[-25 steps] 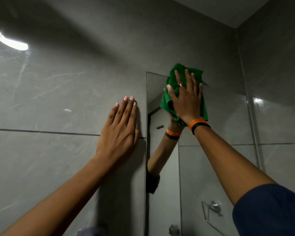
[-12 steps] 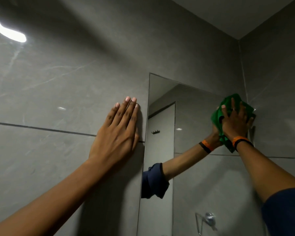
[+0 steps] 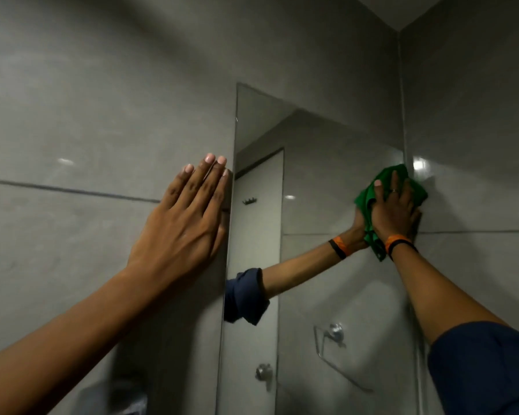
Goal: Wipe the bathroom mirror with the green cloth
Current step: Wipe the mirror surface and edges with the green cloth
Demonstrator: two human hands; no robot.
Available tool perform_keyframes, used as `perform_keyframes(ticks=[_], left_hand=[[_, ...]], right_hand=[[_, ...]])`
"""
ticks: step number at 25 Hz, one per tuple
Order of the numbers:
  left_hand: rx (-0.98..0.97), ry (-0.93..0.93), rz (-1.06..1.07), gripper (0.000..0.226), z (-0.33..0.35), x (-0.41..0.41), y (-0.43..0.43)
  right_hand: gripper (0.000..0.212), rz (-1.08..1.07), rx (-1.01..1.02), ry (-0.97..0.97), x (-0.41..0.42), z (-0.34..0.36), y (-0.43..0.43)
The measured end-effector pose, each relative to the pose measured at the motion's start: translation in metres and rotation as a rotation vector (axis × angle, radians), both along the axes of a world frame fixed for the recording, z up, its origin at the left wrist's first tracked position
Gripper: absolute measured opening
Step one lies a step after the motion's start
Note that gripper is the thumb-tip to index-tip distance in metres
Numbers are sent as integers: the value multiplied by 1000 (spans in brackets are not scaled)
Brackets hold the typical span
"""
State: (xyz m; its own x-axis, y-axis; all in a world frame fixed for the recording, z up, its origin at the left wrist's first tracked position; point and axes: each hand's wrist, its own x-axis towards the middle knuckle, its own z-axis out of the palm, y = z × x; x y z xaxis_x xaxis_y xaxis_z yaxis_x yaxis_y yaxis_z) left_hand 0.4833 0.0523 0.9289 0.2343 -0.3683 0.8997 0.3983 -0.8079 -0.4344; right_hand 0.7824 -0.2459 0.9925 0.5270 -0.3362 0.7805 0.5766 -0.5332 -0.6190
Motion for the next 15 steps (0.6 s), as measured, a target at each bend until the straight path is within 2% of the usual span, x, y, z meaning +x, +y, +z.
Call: perform_keyframes(ticks=[4,9,15], left_hand=[[48,163,17,74,-45,-3,-8],[44,186,-9,73,-58,-7,-7],[17,192,-29,73,-62,-5,-6]], right_hand=[[61,11,33,117,-12,-110,3],[61,11,146,267,-19,-236,7],[61,19,235,387,-28,-322,12]])
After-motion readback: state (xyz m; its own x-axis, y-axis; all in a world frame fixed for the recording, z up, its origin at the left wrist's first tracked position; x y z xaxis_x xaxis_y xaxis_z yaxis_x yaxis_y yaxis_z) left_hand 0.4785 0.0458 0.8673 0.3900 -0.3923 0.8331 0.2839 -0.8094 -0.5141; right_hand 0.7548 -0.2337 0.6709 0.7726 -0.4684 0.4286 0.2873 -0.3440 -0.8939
